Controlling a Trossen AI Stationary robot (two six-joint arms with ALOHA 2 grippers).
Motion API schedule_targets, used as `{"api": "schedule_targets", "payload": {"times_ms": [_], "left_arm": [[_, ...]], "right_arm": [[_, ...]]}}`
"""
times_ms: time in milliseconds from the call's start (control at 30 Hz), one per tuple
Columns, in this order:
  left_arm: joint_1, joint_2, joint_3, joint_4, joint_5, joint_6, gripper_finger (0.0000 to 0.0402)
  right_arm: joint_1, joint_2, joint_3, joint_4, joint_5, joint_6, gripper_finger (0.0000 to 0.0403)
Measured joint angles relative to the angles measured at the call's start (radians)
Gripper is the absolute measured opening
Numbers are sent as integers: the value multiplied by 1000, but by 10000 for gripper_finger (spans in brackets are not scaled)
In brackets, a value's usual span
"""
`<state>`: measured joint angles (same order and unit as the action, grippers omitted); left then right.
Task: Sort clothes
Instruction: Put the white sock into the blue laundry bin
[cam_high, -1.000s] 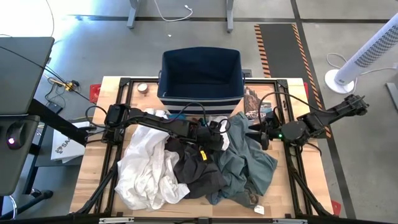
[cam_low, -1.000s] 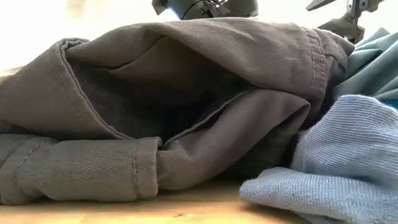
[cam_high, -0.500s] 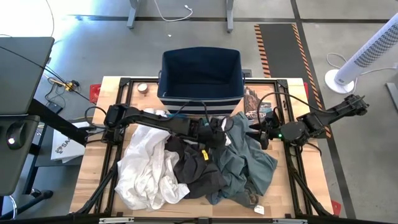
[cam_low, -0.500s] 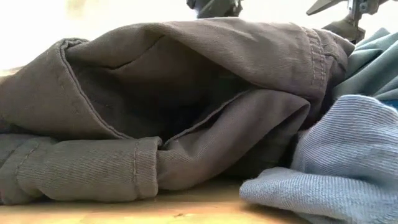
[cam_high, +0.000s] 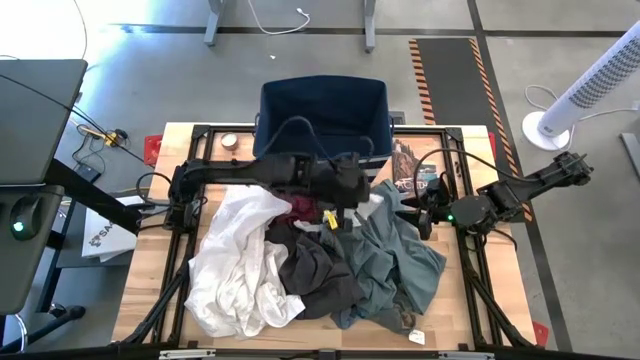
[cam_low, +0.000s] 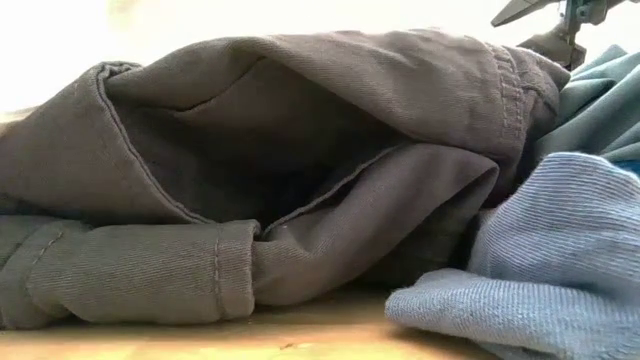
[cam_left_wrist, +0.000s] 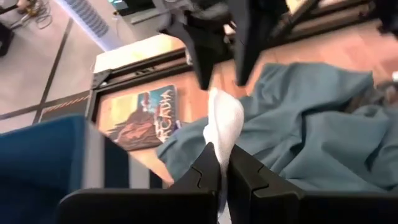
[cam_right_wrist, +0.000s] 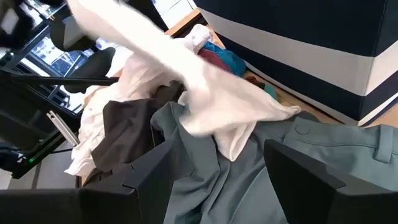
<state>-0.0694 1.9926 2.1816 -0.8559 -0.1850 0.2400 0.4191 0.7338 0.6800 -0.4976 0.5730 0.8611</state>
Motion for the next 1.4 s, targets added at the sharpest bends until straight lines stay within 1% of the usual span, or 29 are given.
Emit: {"api": "schedule_targets", "payload": {"times_ms": [133,233,400,667,800,933,1100,1233,1400], "left_arm": [[0,0,109,-74,1,-12,1],[-6,0,174,-91,-5,-21,1],[-9,-61,159,-27,10,-50,1],[-9,-162,160,-15,7,-103,1],[-12,-220,160,-27,23,-141,1],[-24,-277,160,-103,22,-169,1],[-31,-327,160,-249,11,-212,1],[-31,-337,160,-343,9,-254,1],[-32,-311,155,-388,10,-265,1]], "right_arm": [[0,0,0,0,2,-11,240],[0,0,0,0,24,-17,240],[0,0,0,1,56,-21,240],[0,0,0,1,56,-14,240],[0,0,0,0,56,-14,240],[0,0,0,1,56,-14,240],[0,0,0,1,75,-14,240],[0,6,0,1,75,-8,240],[0,31,0,1,75,-6,240]]}}
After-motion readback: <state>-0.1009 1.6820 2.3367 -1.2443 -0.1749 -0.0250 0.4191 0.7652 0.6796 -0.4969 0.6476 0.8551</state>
